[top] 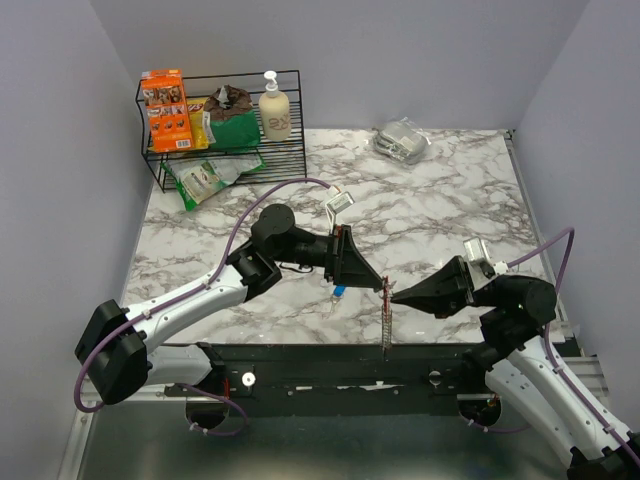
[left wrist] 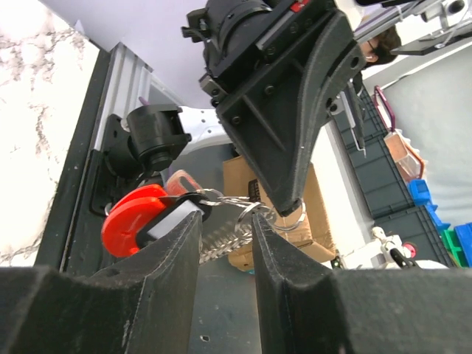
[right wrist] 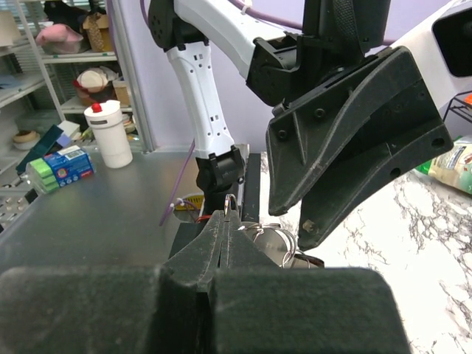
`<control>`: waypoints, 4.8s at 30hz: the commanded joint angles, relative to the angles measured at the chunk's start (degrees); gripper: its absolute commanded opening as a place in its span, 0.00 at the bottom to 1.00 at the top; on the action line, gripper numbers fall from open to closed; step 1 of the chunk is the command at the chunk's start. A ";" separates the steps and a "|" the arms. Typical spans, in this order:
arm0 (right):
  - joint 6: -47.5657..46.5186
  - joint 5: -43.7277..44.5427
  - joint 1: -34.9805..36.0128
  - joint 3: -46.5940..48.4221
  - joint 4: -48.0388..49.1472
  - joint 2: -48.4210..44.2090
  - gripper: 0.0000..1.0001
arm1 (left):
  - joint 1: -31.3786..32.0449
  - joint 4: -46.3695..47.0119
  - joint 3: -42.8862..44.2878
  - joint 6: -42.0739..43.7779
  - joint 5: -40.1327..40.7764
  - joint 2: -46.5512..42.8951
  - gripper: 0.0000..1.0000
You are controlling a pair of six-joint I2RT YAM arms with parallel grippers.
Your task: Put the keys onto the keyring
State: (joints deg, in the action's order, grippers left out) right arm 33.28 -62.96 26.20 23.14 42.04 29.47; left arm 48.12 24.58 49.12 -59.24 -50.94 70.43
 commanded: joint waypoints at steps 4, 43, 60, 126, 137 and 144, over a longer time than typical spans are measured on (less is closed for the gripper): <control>-1.02 1.87 0.26 1.39 -0.29 -0.82 0.00 | 0.92 4.07 1.15 -1.14 -2.23 0.32 0.37; -3.13 -0.50 0.26 2.62 -4.77 1.11 0.00 | 1.63 -28.69 14.68 24.51 5.23 -0.65 0.00; -15.95 10.21 0.26 7.53 -25.24 -2.31 0.64 | 4.61 -61.30 30.23 50.27 19.37 3.92 0.00; -22.48 -2.10 0.96 13.43 -36.69 9.82 0.01 | 14.20 -66.95 41.76 55.82 26.41 8.32 0.05; -0.07 9.86 0.88 2.89 -2.27 4.46 0.00 | 13.76 -44.74 27.09 49.59 35.03 -6.44 0.69; 6.70 13.21 0.96 -0.02 8.84 2.78 0.00 | 9.19 -34.43 18.91 45.54 22.14 -10.58 0.73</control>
State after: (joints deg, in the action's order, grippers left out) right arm 33.93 -53.87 26.85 23.57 38.33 33.61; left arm 60.03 -19.46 71.09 -10.15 -20.36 60.47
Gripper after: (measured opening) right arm 0.012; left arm 0.744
